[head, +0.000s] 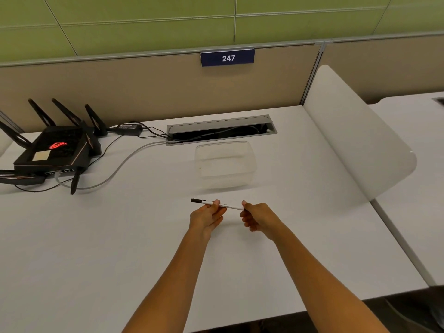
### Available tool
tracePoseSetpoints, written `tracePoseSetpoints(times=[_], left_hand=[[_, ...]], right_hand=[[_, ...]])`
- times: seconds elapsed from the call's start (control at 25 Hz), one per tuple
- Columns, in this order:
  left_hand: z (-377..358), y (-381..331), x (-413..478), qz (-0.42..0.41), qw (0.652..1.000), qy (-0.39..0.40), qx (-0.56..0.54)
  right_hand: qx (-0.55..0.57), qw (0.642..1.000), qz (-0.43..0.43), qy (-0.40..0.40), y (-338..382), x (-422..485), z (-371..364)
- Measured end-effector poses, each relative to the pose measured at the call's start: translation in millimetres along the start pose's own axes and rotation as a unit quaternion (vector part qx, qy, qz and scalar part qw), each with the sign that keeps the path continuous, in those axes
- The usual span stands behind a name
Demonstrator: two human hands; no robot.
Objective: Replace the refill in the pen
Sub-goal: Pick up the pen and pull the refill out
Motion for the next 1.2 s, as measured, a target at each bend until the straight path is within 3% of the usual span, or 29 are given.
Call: tracePoseSetpoints(times=[0.32, 0.68, 0.88, 1.2], left_hand=[[-4.2, -9.0, -5.3, -0.044, 0.998, -0.035, -0.035], [-2.8, -10.2, -11.1, -0.044, 0.994, -0.079, -0.058], [-8.4, -18.2, -14.4, -0.063, 0.995, -0.069, -0.043], [-12.4, -25.1, -19.7, -0.075, 0.993, -0.068, -0.054]], right_hand=[[0.115, 0.992, 0.003, 0.045, 8.8, -0.1, -6.0], [-0.009, 0.990, 0.132, 0.037, 26.1, 0.7, 3.1], [0.057, 0.991, 0.108, 0.052, 26.0, 3.6, 7.0], [0.020, 0.979, 0.205, -0.003, 39.2, -1.4, 9.3]])
Point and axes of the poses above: each hand's wrist, its own x-axis towards the middle knuckle, its own z-axis out of the back of the hand, y = z × x, the point moved 8 cm from there along x, towards the middle knuckle, and after that the axes turned 1 degree about -z, right-handed, at the moved point
